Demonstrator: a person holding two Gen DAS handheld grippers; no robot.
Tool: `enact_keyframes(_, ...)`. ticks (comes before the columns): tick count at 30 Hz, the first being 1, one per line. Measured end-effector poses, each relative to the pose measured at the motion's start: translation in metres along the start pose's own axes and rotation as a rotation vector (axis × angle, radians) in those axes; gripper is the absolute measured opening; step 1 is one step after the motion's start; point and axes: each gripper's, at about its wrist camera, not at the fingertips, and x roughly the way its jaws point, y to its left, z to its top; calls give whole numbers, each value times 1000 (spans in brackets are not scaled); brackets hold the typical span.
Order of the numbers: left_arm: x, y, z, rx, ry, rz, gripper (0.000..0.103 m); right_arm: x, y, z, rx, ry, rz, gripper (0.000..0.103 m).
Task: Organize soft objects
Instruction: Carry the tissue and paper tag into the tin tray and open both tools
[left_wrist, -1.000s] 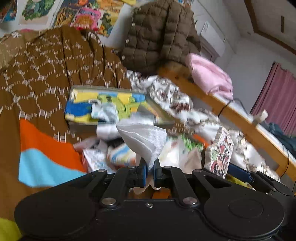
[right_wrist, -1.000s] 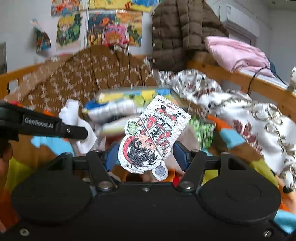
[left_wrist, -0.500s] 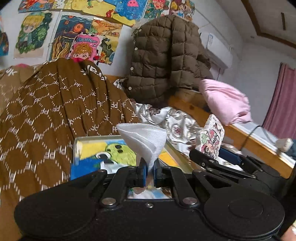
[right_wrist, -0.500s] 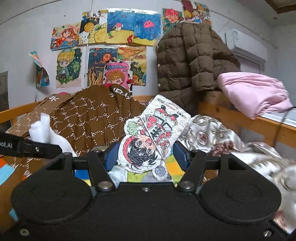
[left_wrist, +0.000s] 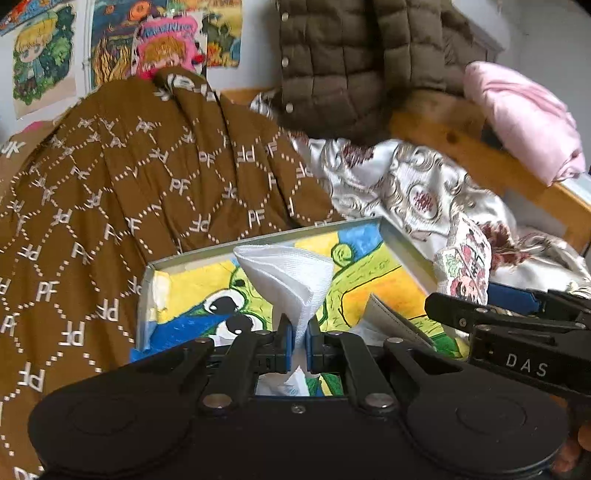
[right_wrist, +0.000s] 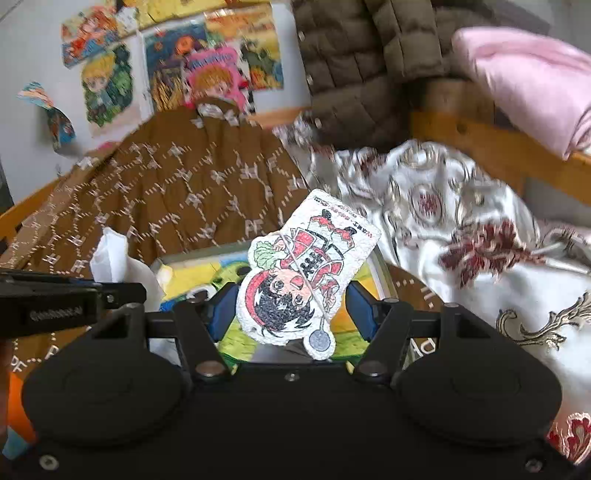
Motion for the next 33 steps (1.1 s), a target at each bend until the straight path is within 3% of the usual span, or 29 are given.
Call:
enact_keyframes(6,31,-13,6,-19,66,53,7,32,-5,-12,47,98,22,55)
enact_keyframes(13,49,-11,6,-63,141,96,13,58,-12,-32,68,144,52,56)
enact_keyframes(16,51,-8,7,-95,154,114,24,66,-20,-33,90,146,75,56)
enact_keyframes(21,46,-4,9,-135,154,157,51,56,-18,-32,92,142,86,73)
enact_keyframes(28,21,3,11,-163,108,186,63,33,-21,-20,109,104,93,84)
enact_keyframes(33,-15,5,7,-177,25,227,87,9,-19,-9,99,58,100,93)
